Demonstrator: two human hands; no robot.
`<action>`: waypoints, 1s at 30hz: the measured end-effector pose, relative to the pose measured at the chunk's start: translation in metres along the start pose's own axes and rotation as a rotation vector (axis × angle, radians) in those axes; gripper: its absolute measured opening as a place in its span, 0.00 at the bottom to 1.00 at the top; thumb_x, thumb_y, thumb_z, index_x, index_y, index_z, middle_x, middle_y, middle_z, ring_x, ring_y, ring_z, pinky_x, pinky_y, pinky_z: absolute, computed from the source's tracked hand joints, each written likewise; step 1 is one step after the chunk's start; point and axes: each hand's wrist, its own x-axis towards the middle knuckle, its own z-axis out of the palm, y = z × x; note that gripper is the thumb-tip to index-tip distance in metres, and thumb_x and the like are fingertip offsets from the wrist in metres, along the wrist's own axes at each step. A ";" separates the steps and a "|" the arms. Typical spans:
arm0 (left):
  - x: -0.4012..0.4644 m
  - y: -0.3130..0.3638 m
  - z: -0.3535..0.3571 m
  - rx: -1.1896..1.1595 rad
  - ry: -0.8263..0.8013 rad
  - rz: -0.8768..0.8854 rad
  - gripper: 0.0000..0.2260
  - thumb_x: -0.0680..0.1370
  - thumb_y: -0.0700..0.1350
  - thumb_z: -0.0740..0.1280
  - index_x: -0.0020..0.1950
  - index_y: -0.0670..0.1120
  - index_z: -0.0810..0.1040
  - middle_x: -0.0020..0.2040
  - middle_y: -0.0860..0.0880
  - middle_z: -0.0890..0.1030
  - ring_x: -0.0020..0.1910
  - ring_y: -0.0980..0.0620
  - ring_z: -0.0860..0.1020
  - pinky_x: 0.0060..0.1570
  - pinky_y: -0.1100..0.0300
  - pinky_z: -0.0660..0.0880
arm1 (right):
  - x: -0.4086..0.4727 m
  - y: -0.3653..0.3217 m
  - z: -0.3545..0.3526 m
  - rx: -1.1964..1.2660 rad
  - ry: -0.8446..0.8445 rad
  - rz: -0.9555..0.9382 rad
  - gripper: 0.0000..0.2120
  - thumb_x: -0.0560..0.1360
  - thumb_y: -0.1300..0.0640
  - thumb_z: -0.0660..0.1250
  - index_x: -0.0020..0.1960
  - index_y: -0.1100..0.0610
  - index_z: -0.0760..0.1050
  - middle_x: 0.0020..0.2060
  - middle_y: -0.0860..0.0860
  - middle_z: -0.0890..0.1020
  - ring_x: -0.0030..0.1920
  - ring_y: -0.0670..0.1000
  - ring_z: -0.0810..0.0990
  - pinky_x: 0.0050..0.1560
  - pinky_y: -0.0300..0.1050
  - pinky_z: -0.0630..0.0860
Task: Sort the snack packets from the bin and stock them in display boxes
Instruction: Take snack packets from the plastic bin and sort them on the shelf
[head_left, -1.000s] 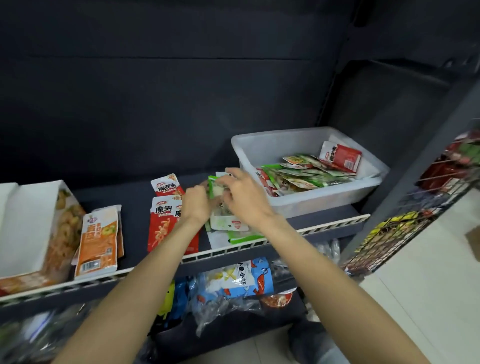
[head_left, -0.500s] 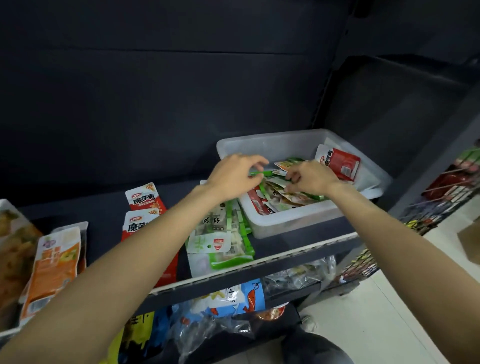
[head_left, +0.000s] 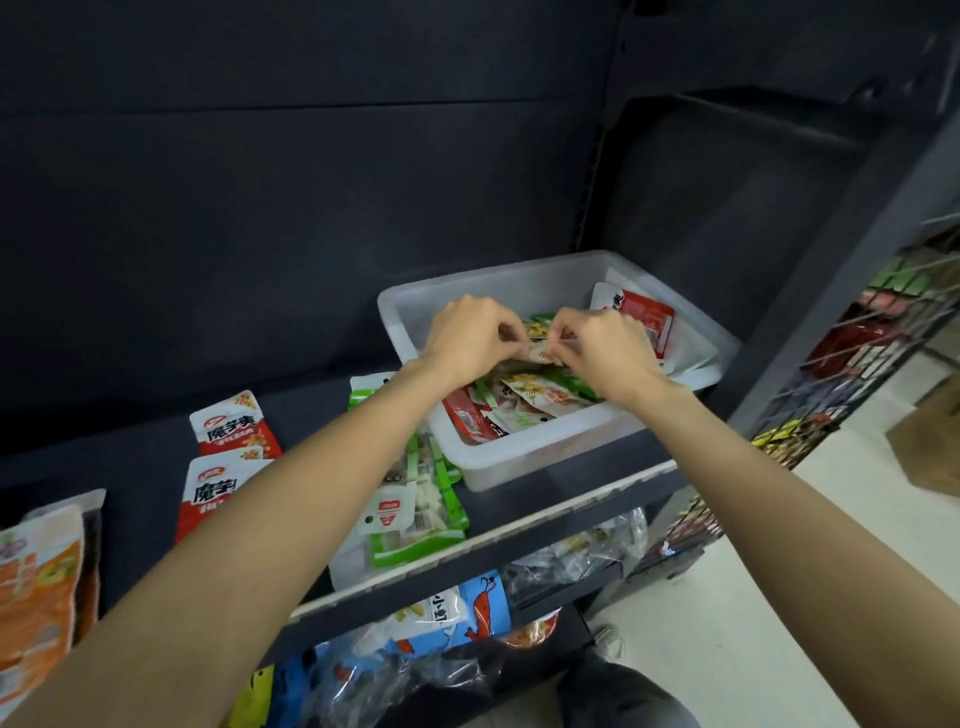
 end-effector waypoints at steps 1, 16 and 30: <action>-0.001 0.001 -0.001 -0.033 -0.028 -0.011 0.02 0.72 0.51 0.73 0.42 0.55 0.84 0.45 0.55 0.84 0.46 0.54 0.80 0.50 0.56 0.75 | -0.001 0.000 -0.001 0.087 -0.018 0.034 0.04 0.75 0.52 0.69 0.47 0.52 0.78 0.42 0.50 0.84 0.44 0.52 0.81 0.43 0.46 0.75; -0.041 0.003 -0.057 -0.670 0.399 -0.091 0.06 0.79 0.45 0.64 0.43 0.54 0.74 0.45 0.55 0.79 0.46 0.53 0.79 0.48 0.54 0.75 | -0.006 -0.009 -0.018 0.777 -0.086 0.107 0.11 0.73 0.57 0.71 0.55 0.52 0.77 0.50 0.46 0.81 0.53 0.45 0.78 0.59 0.39 0.72; -0.177 -0.036 -0.090 -0.906 0.142 -0.603 0.27 0.72 0.38 0.72 0.65 0.53 0.66 0.53 0.48 0.81 0.49 0.53 0.81 0.41 0.62 0.77 | -0.025 -0.190 0.005 0.638 0.177 0.176 0.09 0.80 0.61 0.59 0.55 0.60 0.75 0.39 0.56 0.83 0.40 0.56 0.81 0.38 0.48 0.74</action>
